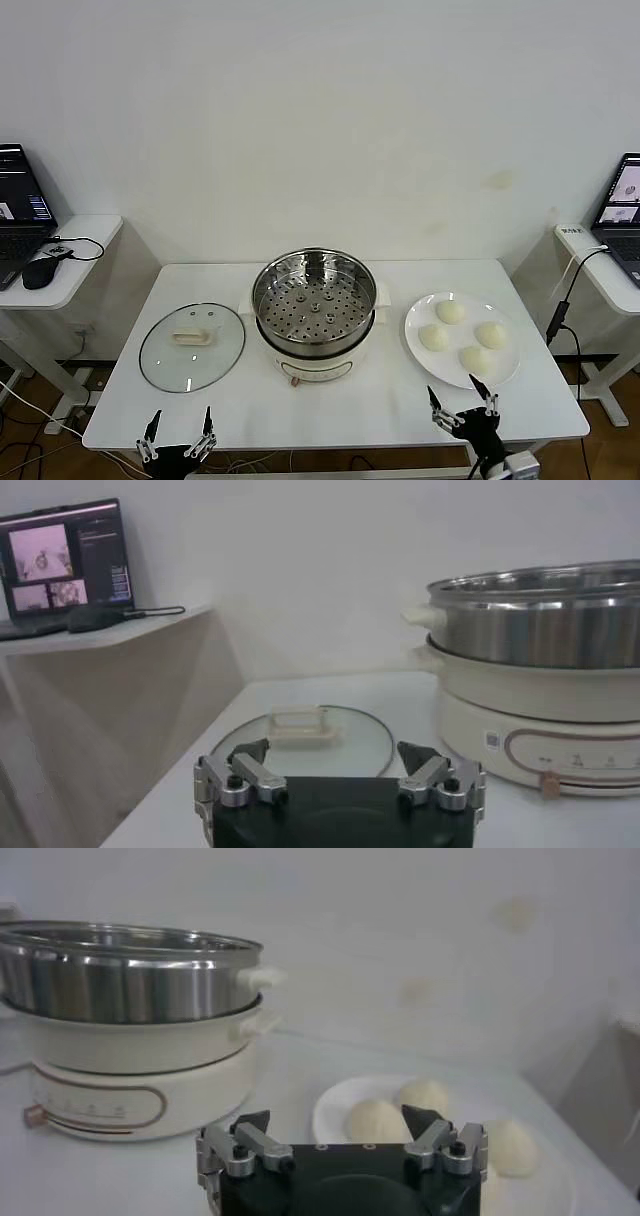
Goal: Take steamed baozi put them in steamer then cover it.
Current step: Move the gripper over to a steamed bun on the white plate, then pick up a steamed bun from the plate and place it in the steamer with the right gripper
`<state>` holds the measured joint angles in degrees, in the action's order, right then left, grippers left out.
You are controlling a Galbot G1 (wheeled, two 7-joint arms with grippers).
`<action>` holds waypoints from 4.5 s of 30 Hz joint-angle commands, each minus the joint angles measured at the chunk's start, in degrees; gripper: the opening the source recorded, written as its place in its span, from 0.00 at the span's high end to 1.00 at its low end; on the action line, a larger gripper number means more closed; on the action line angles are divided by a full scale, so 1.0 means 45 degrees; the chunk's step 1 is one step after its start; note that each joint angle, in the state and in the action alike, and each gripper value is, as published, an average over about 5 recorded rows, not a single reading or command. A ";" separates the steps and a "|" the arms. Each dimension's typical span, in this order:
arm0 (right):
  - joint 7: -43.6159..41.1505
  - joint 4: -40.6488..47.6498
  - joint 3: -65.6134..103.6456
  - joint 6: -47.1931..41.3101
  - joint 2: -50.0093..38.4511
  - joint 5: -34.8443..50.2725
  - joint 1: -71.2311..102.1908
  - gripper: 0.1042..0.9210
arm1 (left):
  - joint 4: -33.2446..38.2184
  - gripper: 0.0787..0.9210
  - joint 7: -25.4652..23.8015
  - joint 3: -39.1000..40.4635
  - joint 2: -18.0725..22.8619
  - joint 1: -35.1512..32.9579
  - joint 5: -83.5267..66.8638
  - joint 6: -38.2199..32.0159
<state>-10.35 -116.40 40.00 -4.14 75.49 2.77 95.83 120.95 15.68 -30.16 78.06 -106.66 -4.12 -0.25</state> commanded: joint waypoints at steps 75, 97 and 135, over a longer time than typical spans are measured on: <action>-1.0183 1.8013 -1.4175 0.2320 -0.3235 -0.7872 -2.0408 0.20 | -0.0448 0.12 -0.0266 -0.1307 -0.0003 0.0245 0.1173 0.0944; -1.0443 1.7372 -1.4212 0.2082 -0.3680 -0.7534 -2.0496 0.35 | -0.0366 0.12 -0.0257 -0.1332 -0.0009 0.0184 0.1126 0.0942; -0.9456 1.1287 -2.3727 0.1972 -0.1739 0.2083 -2.8460 0.33 | -0.0759 0.12 -0.0660 -0.1083 -0.0309 0.1450 -0.2343 -0.0840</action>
<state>-54.54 -67.88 -58.29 0.63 55.64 10.84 -27.21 117.69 12.90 -35.05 76.71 -100.73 -12.46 -2.89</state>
